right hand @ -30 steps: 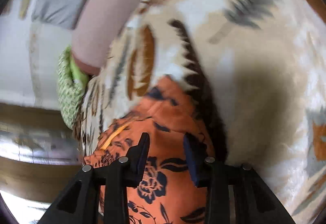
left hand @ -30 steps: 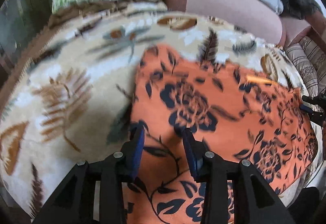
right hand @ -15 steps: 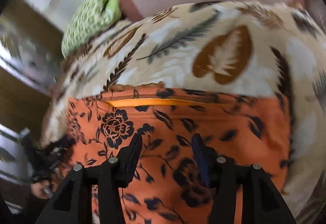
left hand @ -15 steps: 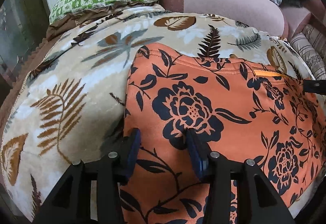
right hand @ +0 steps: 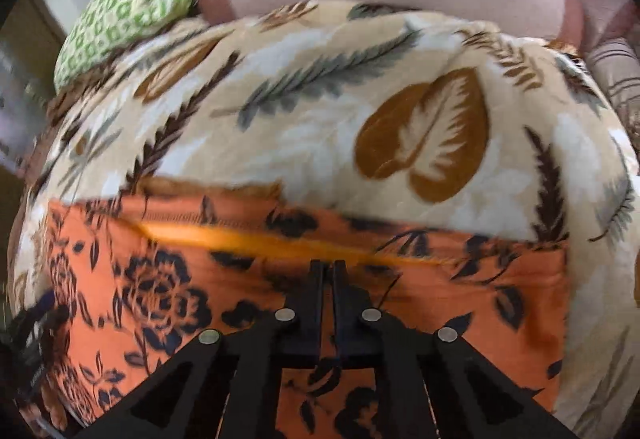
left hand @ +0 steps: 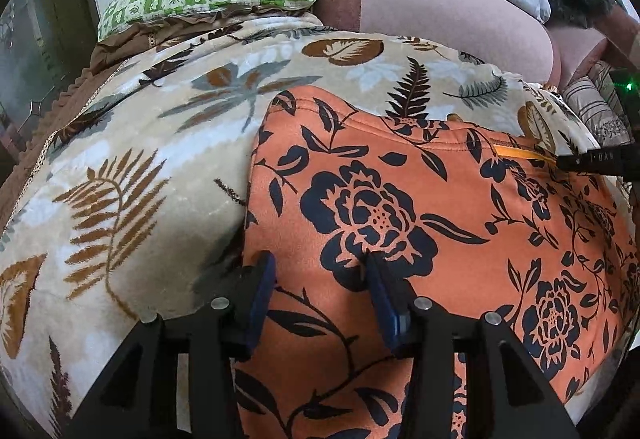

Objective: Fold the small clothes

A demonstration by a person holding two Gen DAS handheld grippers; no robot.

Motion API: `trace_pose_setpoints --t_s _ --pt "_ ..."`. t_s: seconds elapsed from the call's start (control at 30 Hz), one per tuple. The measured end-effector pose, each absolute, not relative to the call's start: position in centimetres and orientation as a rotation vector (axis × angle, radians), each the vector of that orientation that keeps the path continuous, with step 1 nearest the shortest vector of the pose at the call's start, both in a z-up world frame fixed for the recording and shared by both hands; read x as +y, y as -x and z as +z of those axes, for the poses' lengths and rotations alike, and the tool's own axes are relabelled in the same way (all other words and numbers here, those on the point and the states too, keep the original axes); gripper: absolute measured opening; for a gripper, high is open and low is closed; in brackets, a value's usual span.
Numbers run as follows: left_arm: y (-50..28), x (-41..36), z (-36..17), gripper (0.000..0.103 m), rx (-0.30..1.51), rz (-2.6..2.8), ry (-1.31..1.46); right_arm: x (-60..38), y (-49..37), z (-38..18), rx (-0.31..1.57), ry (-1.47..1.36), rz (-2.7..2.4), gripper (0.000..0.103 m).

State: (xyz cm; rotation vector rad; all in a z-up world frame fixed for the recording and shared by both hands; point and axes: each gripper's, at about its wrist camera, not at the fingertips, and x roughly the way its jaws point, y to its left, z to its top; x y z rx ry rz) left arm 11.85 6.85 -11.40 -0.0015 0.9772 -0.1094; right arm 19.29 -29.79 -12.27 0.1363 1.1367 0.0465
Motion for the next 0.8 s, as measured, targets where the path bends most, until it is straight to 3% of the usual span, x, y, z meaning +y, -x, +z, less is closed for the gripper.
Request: trace_pose_setpoints --t_s 0.17,0.4,0.73,0.8 --pt "-11.4 7.5 -10.4 0.049 0.982 -0.127 0.067 -28.0 -19.1 -11.3 1.097 -0.204 0.243 0.006" --pt "-8.5 7.2 -9.1 0.056 0.944 -0.22 0.123 -23.4 -20.6 -11.9 1.168 0.132 0.42 0.006" --pt "-8.1 6.1 -10.8 0.06 0.942 -0.259 0.066 -22.3 -19.6 -13.0 1.139 0.321 0.521 0.007" --pt "-8.2 6.2 -11.0 0.06 0.94 -0.26 0.067 -22.3 -19.5 -13.3 1.146 0.357 0.502 0.012"
